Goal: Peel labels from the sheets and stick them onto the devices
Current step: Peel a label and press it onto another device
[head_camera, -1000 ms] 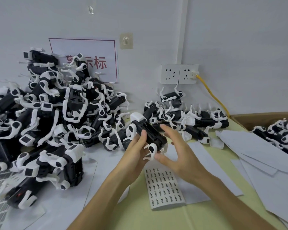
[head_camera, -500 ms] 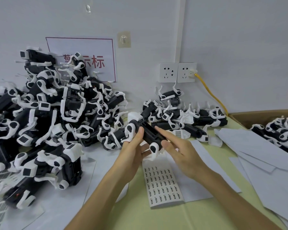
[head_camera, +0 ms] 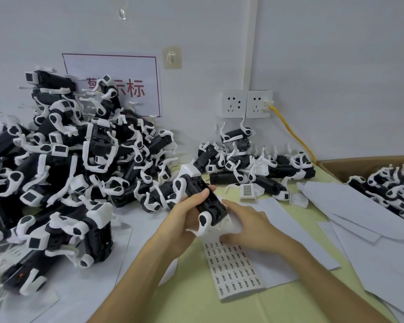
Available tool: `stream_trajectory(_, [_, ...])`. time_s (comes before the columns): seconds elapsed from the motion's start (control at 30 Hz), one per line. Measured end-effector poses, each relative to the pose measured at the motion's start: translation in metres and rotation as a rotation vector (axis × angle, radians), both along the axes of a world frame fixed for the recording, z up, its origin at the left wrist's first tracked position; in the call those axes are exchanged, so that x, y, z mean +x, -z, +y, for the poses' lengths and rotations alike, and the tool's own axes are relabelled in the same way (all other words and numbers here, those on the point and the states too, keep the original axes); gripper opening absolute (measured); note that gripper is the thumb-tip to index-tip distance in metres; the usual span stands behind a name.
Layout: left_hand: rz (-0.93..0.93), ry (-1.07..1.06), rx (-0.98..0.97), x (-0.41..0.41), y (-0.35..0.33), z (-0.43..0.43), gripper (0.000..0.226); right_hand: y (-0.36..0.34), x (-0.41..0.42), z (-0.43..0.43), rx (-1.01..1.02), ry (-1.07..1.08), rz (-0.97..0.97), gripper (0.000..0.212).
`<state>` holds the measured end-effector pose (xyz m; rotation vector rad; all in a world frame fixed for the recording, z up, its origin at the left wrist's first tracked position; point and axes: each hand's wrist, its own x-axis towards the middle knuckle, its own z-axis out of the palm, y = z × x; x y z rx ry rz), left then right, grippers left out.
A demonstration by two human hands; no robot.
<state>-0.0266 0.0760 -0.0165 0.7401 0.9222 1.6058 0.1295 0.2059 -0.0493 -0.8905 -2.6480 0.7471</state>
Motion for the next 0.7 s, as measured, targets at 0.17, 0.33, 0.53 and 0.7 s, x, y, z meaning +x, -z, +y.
stream_trajectory(0.17, [-0.014, 0.026, 0.041, -0.003, 0.0, 0.001, 0.033, -0.002, 0.008, 0.005, -0.216, 0.015, 0.072, 0.102])
stream_trajectory(0.33, [0.002, 0.031, 0.053, -0.004, 0.0, 0.002, 0.039, 0.002, 0.0, 0.002, -0.281, 0.102, 0.423, 0.055])
stream_trajectory(0.53, [-0.153, -0.005, 0.14, -0.009, -0.001, 0.001, 0.045, -0.016, 0.007, 0.004, -0.206, 0.206, 0.787, 0.051])
stream_trajectory(0.7, [-0.028, 0.028, 0.141, -0.002, -0.002, 0.001, 0.045, -0.017, 0.007, -0.001, -0.151, 0.159, 0.908, 0.059])
